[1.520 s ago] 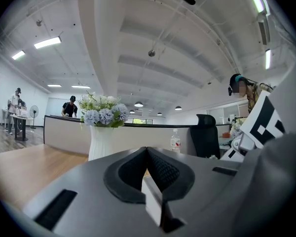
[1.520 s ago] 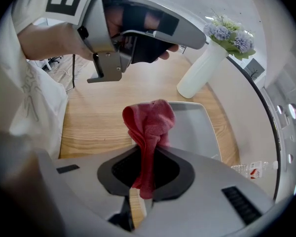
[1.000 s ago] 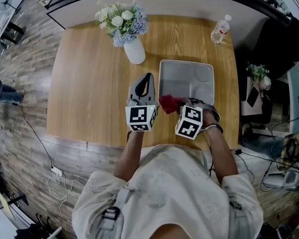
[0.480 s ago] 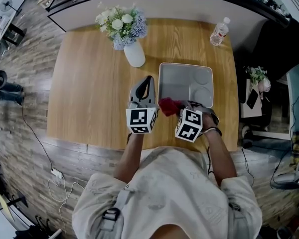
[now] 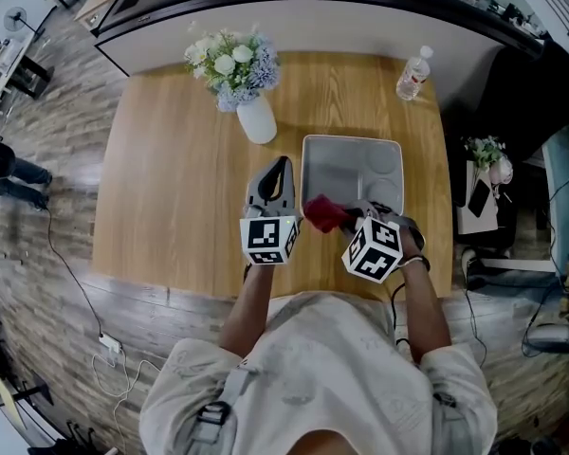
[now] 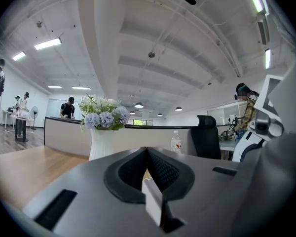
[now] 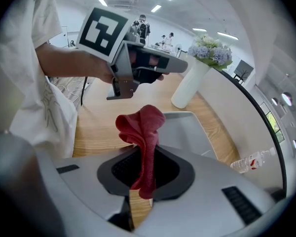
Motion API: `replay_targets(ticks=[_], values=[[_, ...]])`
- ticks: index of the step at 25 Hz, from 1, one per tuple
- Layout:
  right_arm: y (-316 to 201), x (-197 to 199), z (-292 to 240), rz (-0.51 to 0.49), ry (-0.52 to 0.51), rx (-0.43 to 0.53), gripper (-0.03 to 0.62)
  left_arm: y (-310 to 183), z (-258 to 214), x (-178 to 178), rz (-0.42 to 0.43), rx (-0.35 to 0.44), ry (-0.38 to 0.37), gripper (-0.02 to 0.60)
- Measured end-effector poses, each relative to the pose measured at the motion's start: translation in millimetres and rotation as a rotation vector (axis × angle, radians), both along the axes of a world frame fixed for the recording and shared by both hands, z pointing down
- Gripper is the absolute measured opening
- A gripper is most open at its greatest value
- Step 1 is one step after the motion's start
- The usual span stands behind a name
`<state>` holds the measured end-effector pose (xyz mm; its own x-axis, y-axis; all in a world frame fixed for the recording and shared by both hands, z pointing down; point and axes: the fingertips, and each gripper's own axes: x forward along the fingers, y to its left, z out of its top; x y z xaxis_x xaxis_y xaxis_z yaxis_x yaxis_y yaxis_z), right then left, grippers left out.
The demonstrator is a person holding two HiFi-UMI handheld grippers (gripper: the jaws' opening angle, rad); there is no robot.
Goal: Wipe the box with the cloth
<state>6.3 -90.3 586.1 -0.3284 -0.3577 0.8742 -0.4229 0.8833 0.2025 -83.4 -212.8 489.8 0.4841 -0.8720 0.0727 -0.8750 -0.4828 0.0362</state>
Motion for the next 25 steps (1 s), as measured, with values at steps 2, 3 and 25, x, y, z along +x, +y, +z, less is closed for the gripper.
replay_targets(ticks=[2,3,25], values=[[-4,3,-11,0.015,-0.024,0.022,0.066,-2,-1,0,0.0,0.003,-0.001,0.014],[-6,5,-17,0.023,-0.033,0.036,0.066,-3,-3,0,0.002,0.006,-0.002,0.014],[-80,110,-161,0.511,-0.431,0.526,0.066,-21,-40,-18,-0.022,0.042,-0.003,0.014]])
